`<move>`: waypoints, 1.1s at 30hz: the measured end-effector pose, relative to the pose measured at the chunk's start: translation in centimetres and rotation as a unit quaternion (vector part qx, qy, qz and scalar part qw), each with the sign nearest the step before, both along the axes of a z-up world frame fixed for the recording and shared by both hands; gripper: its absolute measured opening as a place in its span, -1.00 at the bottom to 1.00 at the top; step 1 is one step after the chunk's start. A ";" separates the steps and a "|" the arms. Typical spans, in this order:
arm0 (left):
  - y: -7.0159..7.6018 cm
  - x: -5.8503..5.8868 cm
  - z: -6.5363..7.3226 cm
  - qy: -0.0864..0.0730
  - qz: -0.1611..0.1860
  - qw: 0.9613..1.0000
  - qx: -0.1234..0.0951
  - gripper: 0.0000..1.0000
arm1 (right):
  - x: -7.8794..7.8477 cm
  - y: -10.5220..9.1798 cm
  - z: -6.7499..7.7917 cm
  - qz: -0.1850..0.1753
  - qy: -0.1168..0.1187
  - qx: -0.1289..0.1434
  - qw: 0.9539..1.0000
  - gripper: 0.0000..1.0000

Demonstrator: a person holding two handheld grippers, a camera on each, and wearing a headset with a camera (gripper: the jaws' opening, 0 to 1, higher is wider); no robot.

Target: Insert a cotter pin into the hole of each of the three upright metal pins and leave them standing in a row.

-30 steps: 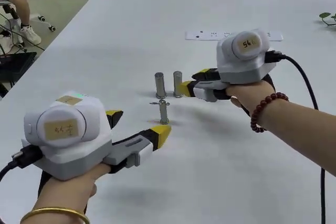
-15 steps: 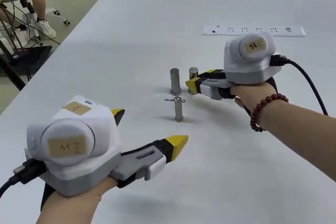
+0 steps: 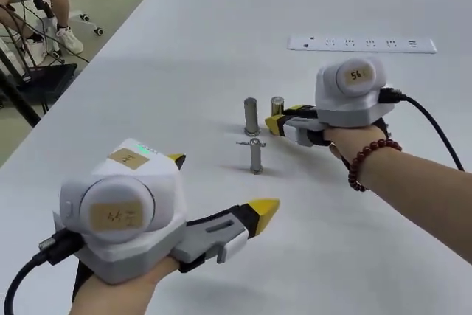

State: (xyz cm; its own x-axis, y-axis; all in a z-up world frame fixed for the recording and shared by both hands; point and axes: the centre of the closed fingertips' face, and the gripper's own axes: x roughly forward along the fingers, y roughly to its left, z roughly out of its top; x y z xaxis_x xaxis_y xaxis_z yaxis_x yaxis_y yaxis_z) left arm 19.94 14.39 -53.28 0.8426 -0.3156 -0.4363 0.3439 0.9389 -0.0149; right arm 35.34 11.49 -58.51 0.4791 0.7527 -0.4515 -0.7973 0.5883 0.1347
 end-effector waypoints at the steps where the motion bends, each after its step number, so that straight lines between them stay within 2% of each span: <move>1: 0.0 0.0 0.1 -0.001 0.000 1.000 0.000 0.62 | 0.0 0.0 0.0 0.003 -0.004 -0.004 1.000 -0.81; 4: -0.3 -0.1 0.2 -0.003 -0.004 1.000 -0.003 0.62 | 0.2 0.0 0.1 0.009 -0.016 -0.014 1.000 -0.83; 10: -0.8 -0.1 0.8 -0.013 -0.014 1.000 -0.003 0.70 | 0.0 -0.4 0.3 0.007 -0.019 -0.021 1.000 -0.85; 13: -0.8 -0.1 0.8 -0.012 -0.013 1.000 -0.003 0.76 | 0.1 -0.8 0.1 0.006 -0.024 -0.032 0.999 -0.85; 20: -1.0 -0.1 1.1 -0.014 -0.015 1.000 -0.016 0.84 | -1.2 -1.9 0.6 -0.005 -0.029 -0.043 0.999 -0.85; 26: -1.2 0.0 1.2 -0.017 -0.025 1.000 -0.007 0.94 | -2.4 -2.9 0.7 -0.009 -0.030 -0.048 0.998 -0.85; 33: -1.1 0.1 1.4 -0.020 -0.026 0.999 -0.001 0.96 | -3.8 -4.2 0.6 -0.016 -0.029 -0.055 0.998 -0.85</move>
State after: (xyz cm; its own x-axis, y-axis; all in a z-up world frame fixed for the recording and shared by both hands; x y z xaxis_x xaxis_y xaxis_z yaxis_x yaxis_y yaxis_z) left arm 20.06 13.27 -51.91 0.8422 -0.3598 -0.4016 0.3920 0.9200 -0.0022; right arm 31.57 7.27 -57.89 0.5298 0.6841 -0.5013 -0.7827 0.6220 0.0215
